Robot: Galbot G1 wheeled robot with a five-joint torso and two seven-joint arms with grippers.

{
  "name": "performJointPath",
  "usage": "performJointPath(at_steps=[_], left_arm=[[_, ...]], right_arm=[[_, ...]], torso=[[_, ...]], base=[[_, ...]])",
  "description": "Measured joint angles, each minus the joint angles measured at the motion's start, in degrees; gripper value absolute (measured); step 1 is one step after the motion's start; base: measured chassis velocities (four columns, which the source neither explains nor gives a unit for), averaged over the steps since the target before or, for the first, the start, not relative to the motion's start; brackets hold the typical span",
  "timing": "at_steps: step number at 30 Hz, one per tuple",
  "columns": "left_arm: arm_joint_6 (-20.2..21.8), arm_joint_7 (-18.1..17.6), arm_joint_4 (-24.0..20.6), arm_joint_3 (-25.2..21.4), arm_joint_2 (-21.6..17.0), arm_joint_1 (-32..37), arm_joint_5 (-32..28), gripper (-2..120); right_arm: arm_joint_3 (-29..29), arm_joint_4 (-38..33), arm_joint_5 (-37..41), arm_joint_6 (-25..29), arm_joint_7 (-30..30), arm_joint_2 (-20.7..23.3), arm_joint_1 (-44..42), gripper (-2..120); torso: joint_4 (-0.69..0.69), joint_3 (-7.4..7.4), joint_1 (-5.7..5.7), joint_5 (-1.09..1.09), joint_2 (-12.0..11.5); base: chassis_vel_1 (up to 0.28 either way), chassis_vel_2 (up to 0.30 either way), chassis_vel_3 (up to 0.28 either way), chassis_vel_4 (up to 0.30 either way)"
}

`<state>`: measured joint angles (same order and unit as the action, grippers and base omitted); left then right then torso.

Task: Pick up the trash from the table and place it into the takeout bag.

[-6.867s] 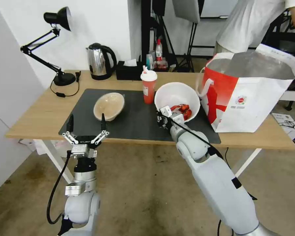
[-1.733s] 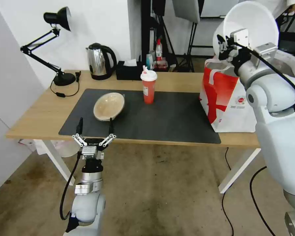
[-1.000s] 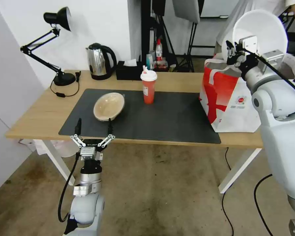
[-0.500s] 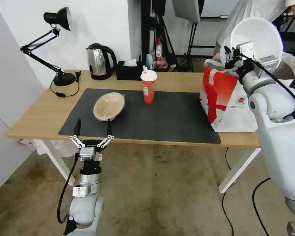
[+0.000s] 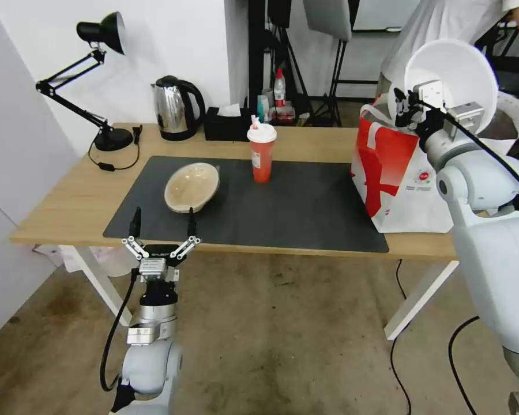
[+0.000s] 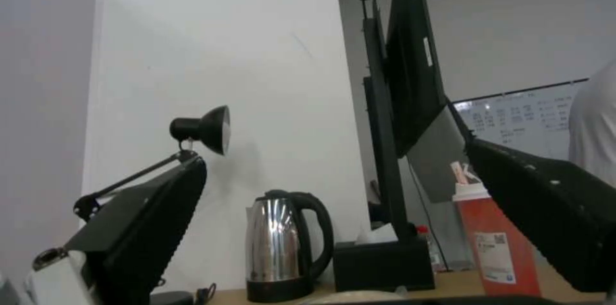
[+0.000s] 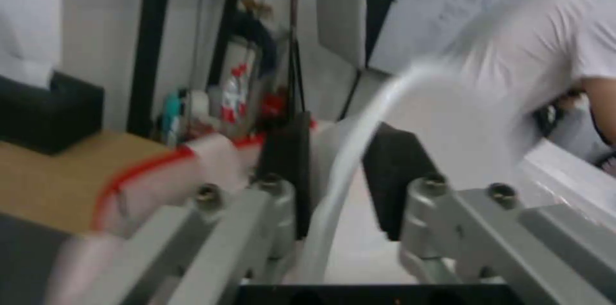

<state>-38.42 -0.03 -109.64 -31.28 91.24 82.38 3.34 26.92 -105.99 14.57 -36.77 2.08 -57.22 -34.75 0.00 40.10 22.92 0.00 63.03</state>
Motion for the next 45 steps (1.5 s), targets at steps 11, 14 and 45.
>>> performJointPath(at_steps=[11,14,45], left_arm=[[0.2,0.0,0.2,0.2,0.0,-0.6,0.0,100],[0.3,0.0,0.3,0.3,0.0,-0.7,0.0,100],[0.4,-0.1,-0.5,0.1,0.0,-0.3,0.0,100]], right_arm=[[2.2,-1.3,-0.6,-4.8,0.2,0.3,-1.3,61],[2.4,-1.3,-0.6,-4.8,0.2,0.3,-1.3,72],[1.4,-10.6,-0.5,14.7,-1.1,1.5,-2.5,100]], torso=[[0.00,0.00,-0.01,0.00,0.0],[0.00,0.00,-0.01,0.00,0.0],[-0.01,0.00,-0.01,0.00,0.0]], base=[[0.000,0.000,0.000,0.000],[0.000,0.000,0.000,0.000],[0.000,0.000,0.000,0.000]])
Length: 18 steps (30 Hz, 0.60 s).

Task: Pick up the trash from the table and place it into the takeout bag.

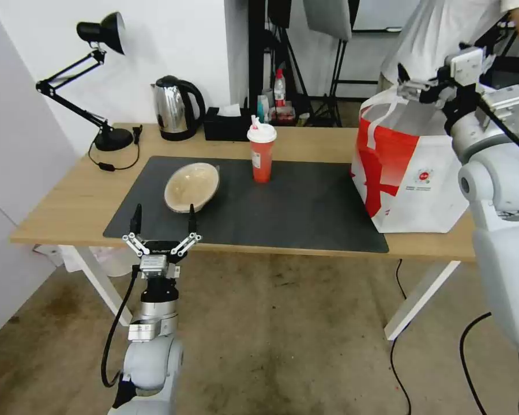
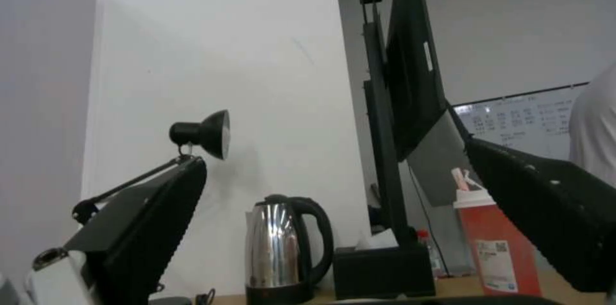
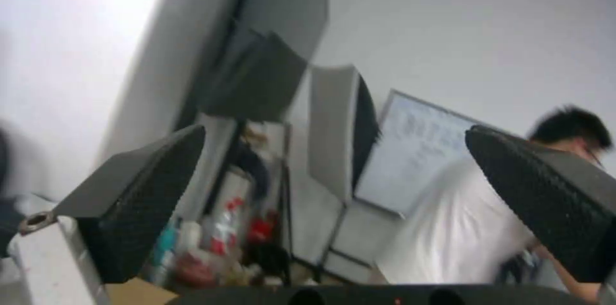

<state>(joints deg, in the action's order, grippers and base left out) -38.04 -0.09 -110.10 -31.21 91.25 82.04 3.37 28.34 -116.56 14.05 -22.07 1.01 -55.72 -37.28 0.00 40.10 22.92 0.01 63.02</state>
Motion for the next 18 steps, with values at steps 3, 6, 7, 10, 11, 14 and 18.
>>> performJointPath(at_steps=[3,6,7,10,11,14,18], left_arm=[[0.0,0.0,0.0,0.0,0.0,0.0,0.0,100],[0.1,0.0,-0.1,0.1,0.0,0.0,0.0,100],[0.1,0.0,-0.2,0.1,0.0,0.1,0.0,100],[0.1,0.0,-0.4,0.0,0.0,0.1,0.0,100],[0.1,0.0,-0.5,0.0,0.0,0.2,0.0,100],[0.1,0.0,-0.7,-0.1,0.0,0.5,0.0,100],[0.1,-0.1,-1.1,-0.3,0.0,0.8,0.0,100]], right_arm=[[-1.1,-2.3,0.1,2.5,0.0,0.0,-2.2,100],[-2.2,-4.1,0.3,4.7,-0.1,-0.2,-4.6,100],[-3.2,-5.1,0.5,7.6,-0.5,-0.7,-6.8,100],[-4.9,-6.1,0.7,12.6,-1.8,-1.9,-10.3,100],[-5.6,-6.4,0.7,14.6,-2.4,-2.3,-11.8,100],[-7.4,-7.2,0.5,20.5,-3.9,-4.0,-16.0,100],[-9.3,-7.7,-2.1,29.6,-6.3,-7.6,-23.0,100]], torso=[[0.00,0.00,0.00,0.00,0.0],[0.00,0.00,0.00,0.00,0.0],[0.00,0.00,0.00,0.00,0.0],[0.00,0.00,0.00,0.00,0.0],[0.00,0.00,0.00,0.01,0.0],[0.00,0.00,0.00,-0.01,0.0],[0.02,0.00,-0.01,-0.01,0.0]], base=[[0.000,0.000,0.000,0.000],[0.000,0.000,0.000,0.000],[0.000,0.000,0.000,0.000],[0.000,0.000,0.000,0.000],[0.000,0.000,0.000,0.000],[0.000,0.000,0.000,0.000],[0.000,0.000,0.000,0.000]])
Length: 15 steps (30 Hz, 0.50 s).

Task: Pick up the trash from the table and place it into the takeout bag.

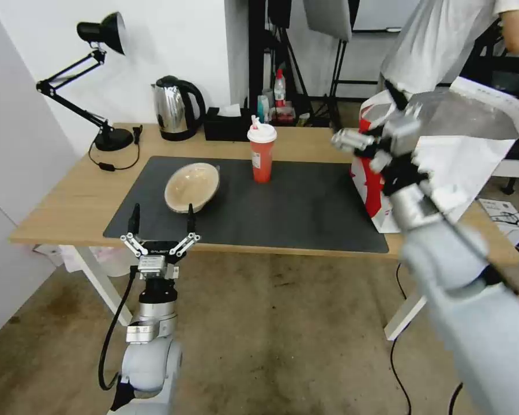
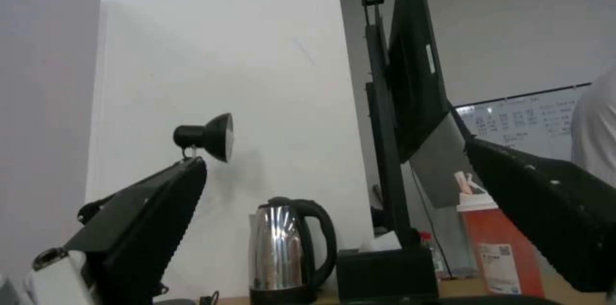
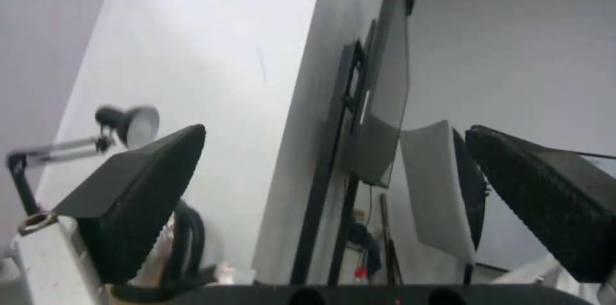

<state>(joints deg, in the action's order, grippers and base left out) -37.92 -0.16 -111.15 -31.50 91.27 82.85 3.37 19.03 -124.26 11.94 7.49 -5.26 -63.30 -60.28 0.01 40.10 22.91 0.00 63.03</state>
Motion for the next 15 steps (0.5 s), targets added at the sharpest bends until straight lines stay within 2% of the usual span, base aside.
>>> performJointPath(at_steps=[2,3,7,9,12,15], left_arm=[[0.0,0.0,-0.2,0.0,0.0,0.2,0.0,100],[0.0,0.0,-0.2,0.0,0.0,0.2,0.0,100],[-0.3,0.0,-0.3,-0.2,0.0,0.4,0.0,100],[-0.3,0.0,-0.3,-0.2,0.0,0.5,0.0,100],[-1.0,-0.2,-0.3,-0.2,0.0,0.9,0.0,100],[-1.5,-1.1,-0.2,0.0,0.0,1.0,0.1,100]], right_arm=[[-0.5,0.9,-2.8,4.4,-1.5,-2.5,-3.4,100],[-0.5,0.9,-2.8,4.4,-1.5,-2.5,-3.4,100],[-0.3,4.3,-8.2,11.8,-3.5,-6.7,-8.3,100],[0.1,5.2,-9.2,13.5,-3.6,-7.3,-9.0,100],[1.4,8.8,-13.4,21.2,-4.4,-10.3,-11.9,100],[1.5,10.1,-15.1,24.3,-4.7,-11.8,-14.0,100]], torso=[[0.00,0.00,0.00,-0.01,0.0],[0.00,0.00,0.00,-0.01,0.0],[-0.01,0.00,0.00,0.01,0.0],[-0.02,0.00,0.00,0.02,0.0],[-0.02,0.00,0.00,0.00,0.0],[-0.01,0.00,0.00,0.00,0.0]], base=[[0.000,0.000,0.000,0.000],[0.000,0.000,0.000,0.000],[0.000,0.000,0.000,0.000],[0.000,0.000,0.000,0.000],[0.000,0.000,0.000,0.000],[0.000,0.000,0.000,0.000]])
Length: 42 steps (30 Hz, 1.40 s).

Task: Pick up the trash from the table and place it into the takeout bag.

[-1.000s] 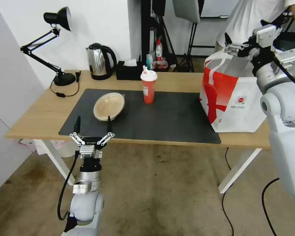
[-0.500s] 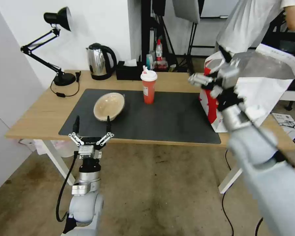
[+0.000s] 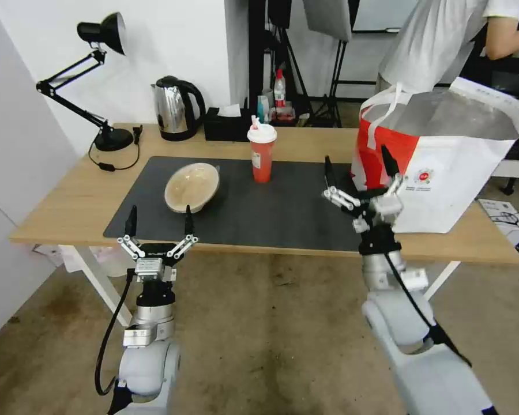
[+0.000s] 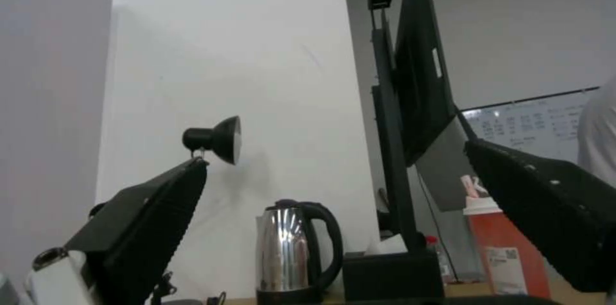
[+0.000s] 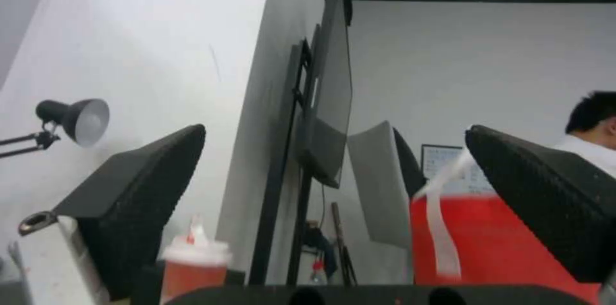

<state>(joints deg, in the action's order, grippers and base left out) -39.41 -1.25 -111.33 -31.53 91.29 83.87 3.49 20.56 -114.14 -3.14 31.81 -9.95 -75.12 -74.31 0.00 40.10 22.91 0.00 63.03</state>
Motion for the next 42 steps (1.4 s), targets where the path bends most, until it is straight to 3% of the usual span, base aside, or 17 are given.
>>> performJointPath(at_steps=[7,15,42], left_arm=[[-0.9,-0.5,0.3,-0.2,0.0,0.4,0.0,100],[-1.3,-0.5,0.4,-0.1,0.0,0.4,0.0,100],[-1.5,-0.1,0.4,-0.1,0.0,0.4,0.0,100]], right_arm=[[-1.3,3.5,-5.7,7.7,-2.0,-2.5,-5.3,100],[-2.0,5.2,-9.0,10.7,-4.6,-3.3,-8.1,100],[-1.8,7.0,-8.7,10.5,-5.0,-2.9,-6.9,100]], torso=[[0.00,0.00,0.00,0.00,0.0],[0.00,0.01,0.00,0.00,0.0],[0.00,0.01,0.01,-0.01,0.0]], base=[[0.000,0.000,0.000,0.000],[0.000,0.000,0.000,0.000],[0.000,0.000,0.000,0.000]])
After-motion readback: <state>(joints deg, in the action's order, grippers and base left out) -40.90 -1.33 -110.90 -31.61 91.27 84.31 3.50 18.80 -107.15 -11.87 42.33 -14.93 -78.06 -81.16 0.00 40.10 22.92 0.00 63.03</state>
